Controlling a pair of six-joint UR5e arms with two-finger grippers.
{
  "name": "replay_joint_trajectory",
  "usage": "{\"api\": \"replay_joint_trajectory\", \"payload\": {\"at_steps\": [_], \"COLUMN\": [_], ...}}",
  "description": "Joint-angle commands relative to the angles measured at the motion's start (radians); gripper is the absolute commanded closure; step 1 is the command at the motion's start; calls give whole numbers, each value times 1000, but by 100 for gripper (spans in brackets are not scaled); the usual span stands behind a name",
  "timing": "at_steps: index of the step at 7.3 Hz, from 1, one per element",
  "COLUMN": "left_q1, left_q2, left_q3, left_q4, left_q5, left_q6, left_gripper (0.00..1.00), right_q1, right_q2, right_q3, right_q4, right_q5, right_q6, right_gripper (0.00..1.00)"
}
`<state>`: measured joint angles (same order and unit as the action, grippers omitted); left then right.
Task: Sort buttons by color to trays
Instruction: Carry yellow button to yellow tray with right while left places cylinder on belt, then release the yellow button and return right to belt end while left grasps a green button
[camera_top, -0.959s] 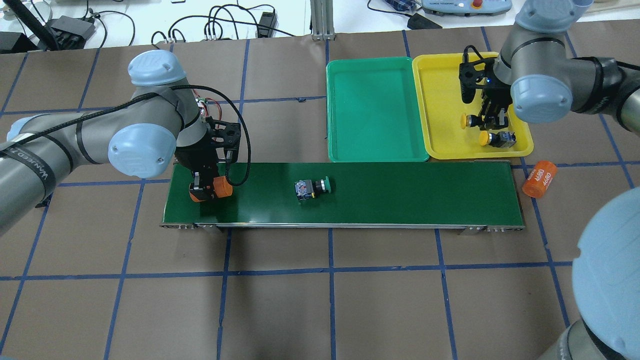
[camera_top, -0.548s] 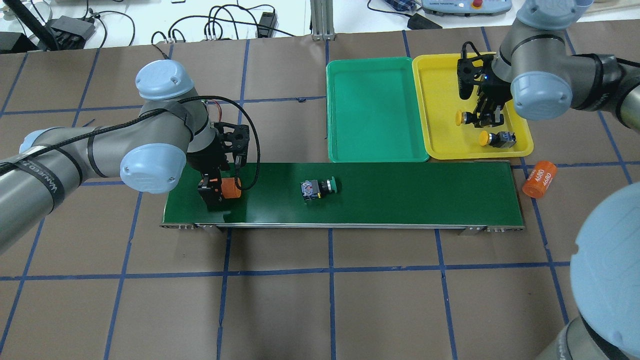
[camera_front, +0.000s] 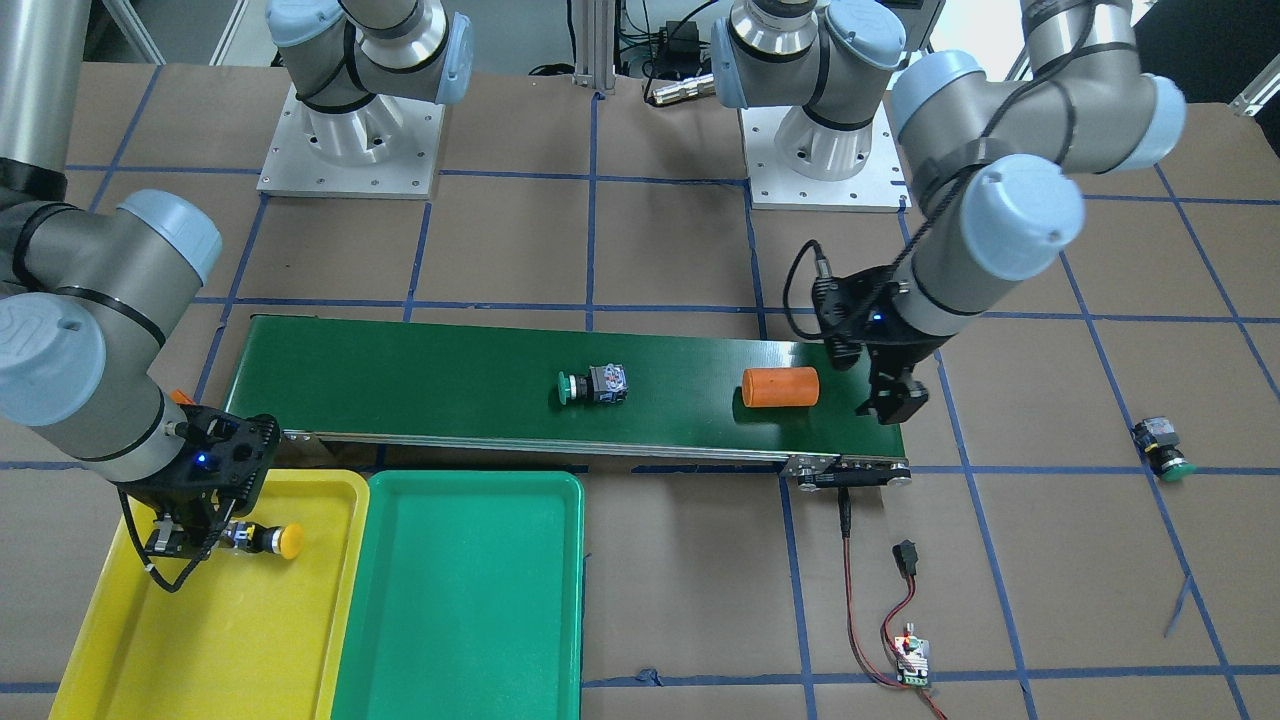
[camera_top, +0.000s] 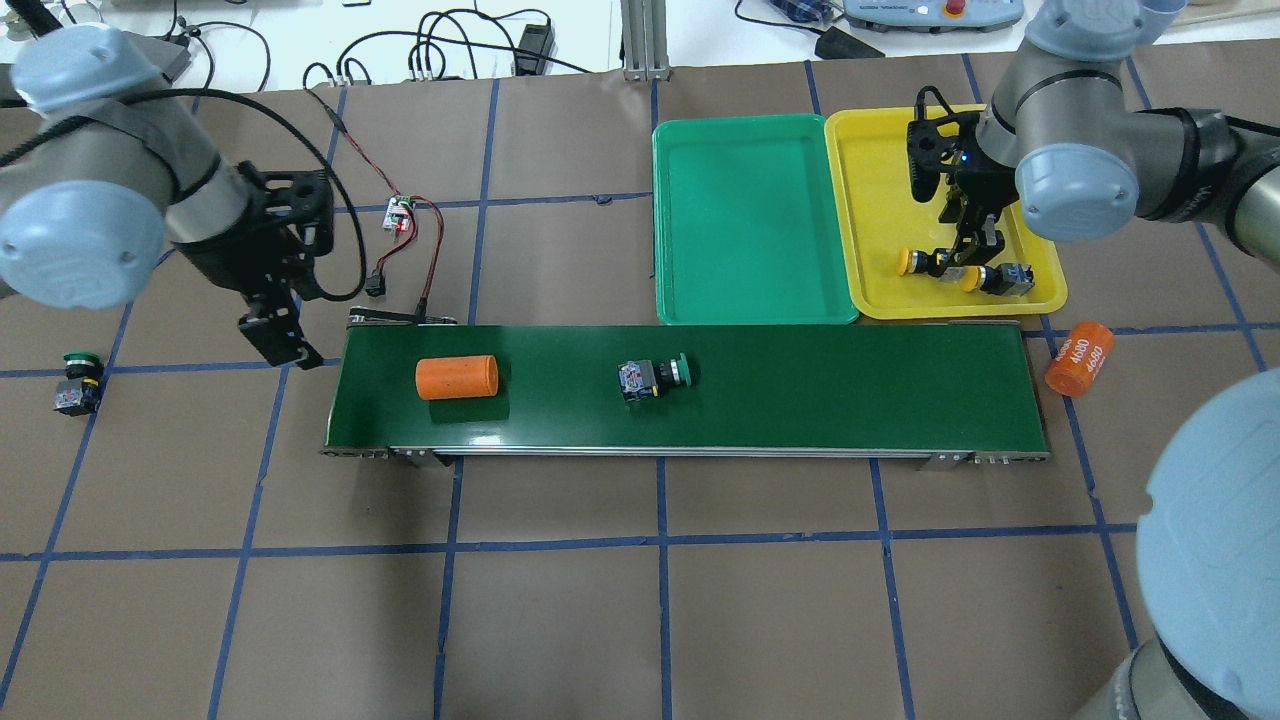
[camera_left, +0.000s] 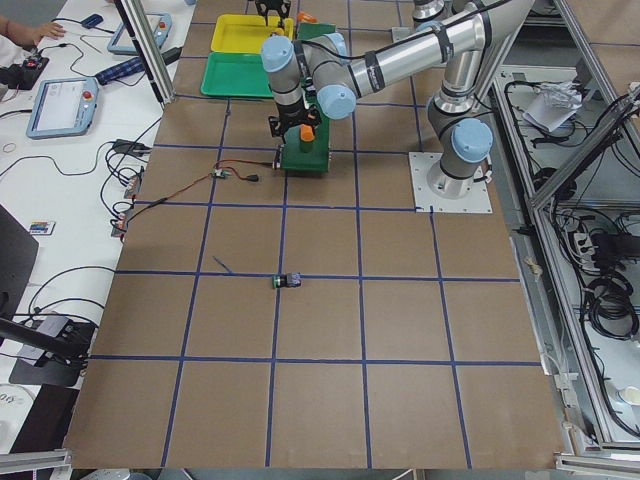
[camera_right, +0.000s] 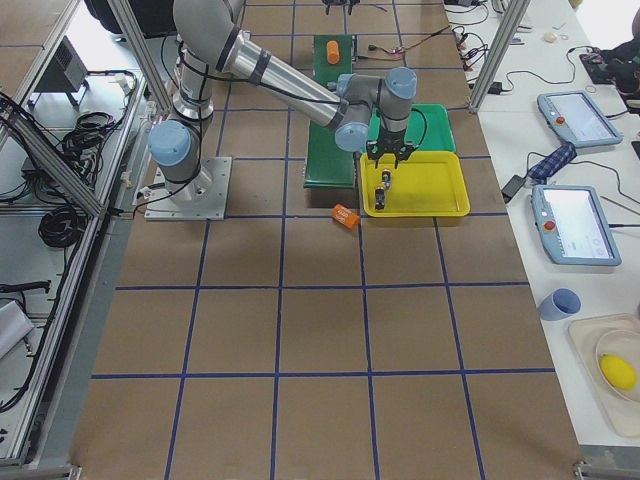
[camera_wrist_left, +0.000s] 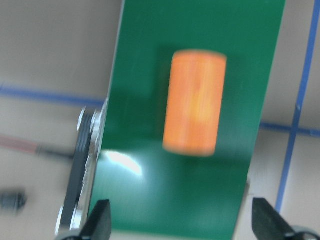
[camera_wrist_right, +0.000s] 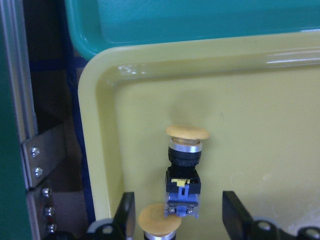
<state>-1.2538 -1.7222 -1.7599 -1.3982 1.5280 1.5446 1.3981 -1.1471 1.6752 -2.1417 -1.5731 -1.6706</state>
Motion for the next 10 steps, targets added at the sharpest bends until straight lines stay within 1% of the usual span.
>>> {"api": "replay_joint_trajectory", "payload": {"at_steps": [1, 2, 3, 4, 5, 6, 7, 8, 10], "left_q1": [224, 261, 325, 361, 372, 376, 381, 408, 427], "left_q2": [-37, -57, -89, -126, -155, -186, -204, -224, -250], "left_q3": [40, 51, 37, 42, 51, 50, 51, 54, 54], "left_q4": [-25, -6, 77, 131, 154, 216, 235, 237, 240], "left_q5": [0, 1, 15, 15, 15, 15, 15, 14, 14], "left_q6": [59, 83, 83, 77, 40, -42, -84, -121, -229], "left_gripper": [0, 0, 0, 0, 0, 0, 0, 0, 0], "right_q1": [5, 8, 10, 10, 12, 13, 15, 21, 53], "right_q2": [-37, -86, -127, -193, -282, -360, -378, -373, -365], "right_q3": [8, 12, 38, 108, 208, 306, 366, 394, 406], "right_q4": [69, 142, 179, 187, 181, 175, 119, 85, 72], "right_q5": [-2, -1, 1, 2, 5, 7, 34, 36, 39], "right_q6": [-1, -3, -14, -12, -17, -18, -17, -17, -15], "right_gripper": [31, 26, 25, 23, 15, 6, 5, 2, 0]}}
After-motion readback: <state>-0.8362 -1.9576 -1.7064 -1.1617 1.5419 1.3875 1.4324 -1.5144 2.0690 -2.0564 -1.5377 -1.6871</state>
